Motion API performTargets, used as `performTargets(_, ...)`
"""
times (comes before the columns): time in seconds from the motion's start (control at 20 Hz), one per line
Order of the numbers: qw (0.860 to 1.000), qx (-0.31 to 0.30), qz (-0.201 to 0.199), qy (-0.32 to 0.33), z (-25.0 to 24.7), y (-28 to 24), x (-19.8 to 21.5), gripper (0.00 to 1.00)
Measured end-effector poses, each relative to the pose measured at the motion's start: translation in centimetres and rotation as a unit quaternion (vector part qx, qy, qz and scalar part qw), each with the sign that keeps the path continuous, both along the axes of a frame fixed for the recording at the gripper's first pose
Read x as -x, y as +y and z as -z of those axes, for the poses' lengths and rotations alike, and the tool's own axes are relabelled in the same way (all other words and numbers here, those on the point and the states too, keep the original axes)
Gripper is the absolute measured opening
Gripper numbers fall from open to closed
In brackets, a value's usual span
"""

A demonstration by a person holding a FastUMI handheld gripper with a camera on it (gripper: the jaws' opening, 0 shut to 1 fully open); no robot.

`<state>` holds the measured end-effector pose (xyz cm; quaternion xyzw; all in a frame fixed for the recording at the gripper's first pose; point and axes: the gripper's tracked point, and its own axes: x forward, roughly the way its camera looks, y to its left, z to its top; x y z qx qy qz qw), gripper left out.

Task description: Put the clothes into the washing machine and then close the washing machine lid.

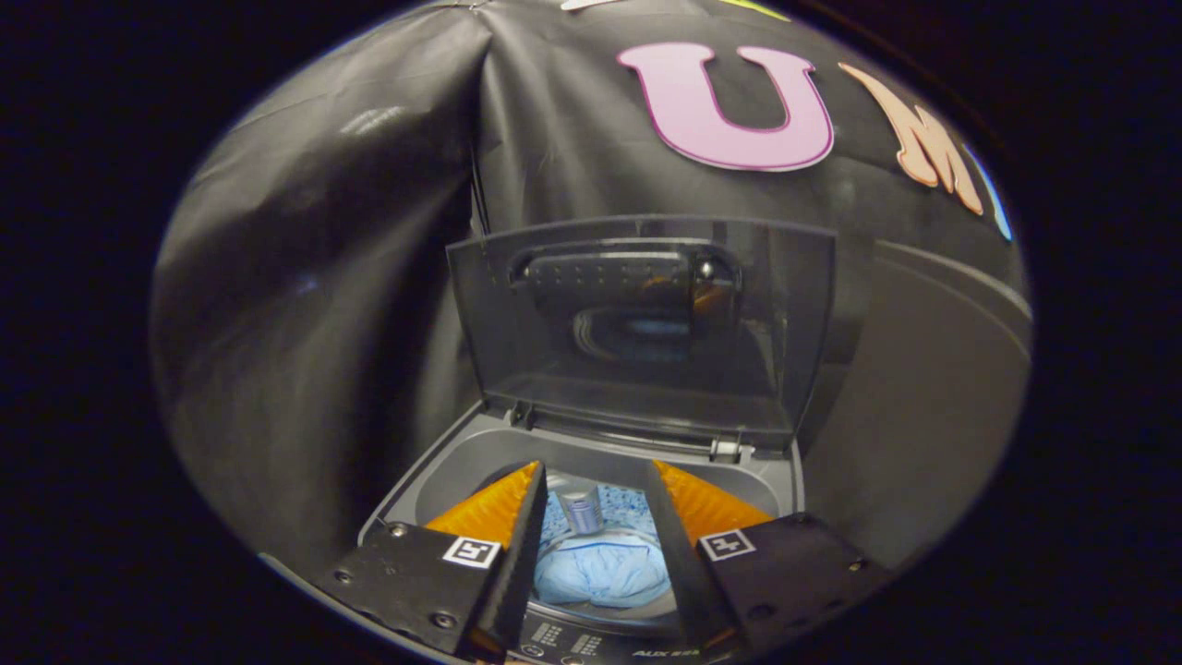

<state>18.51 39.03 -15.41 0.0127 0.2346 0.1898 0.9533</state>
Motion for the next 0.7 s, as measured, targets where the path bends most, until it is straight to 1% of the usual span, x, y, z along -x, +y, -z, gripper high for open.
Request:
performTargets(0.25, 0.998, 0.016, 0.013, -0.052, -5.1, -0.1, -1.7, 0.9)
performTargets(0.35, 0.996, 0.023, 0.03, -0.081, -7.6, -0.3, -2.7, 1.0)
performTargets(0.4, 0.994, 0.025, 0.043, -0.098, -8.7, -0.4, -3.6, 0.99)
performTargets(0.55, 0.989, 0.02, 0.054, -0.134, -12.0, 0.0, -5.6, 0.98)
performTargets(0.7, 0.986, 0.006, 0.063, -0.154, -14.7, 0.7, -8.9, 0.97)
